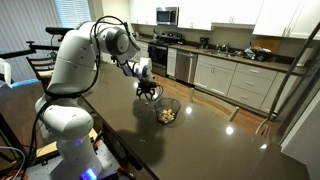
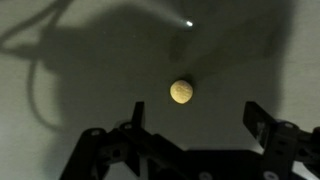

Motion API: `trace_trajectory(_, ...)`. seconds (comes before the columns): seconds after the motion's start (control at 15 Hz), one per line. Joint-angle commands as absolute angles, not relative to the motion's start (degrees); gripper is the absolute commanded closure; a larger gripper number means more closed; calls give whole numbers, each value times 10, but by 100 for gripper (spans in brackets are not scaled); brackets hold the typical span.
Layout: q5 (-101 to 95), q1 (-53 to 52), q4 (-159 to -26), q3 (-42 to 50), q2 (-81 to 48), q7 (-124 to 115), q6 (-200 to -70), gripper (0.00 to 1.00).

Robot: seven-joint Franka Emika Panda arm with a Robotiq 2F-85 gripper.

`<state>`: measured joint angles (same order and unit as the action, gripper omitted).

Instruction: Put the one packet inside the basket

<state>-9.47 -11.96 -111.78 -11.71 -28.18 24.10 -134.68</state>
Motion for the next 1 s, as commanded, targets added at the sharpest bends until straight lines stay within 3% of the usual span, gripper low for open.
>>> trace_trajectory(0.0,-105,-119,-1117,-117,-279,226,-1330,0)
trace_trajectory(0.73,-103,-120,-1122,-118,-291,225,-1333,1)
trace_trajectory(0.8,-104,-120,-1122,-118,-292,225,-1334,26)
trace_trajectory(0.93,-103,-119,-1122,-119,-294,226,-1335,27)
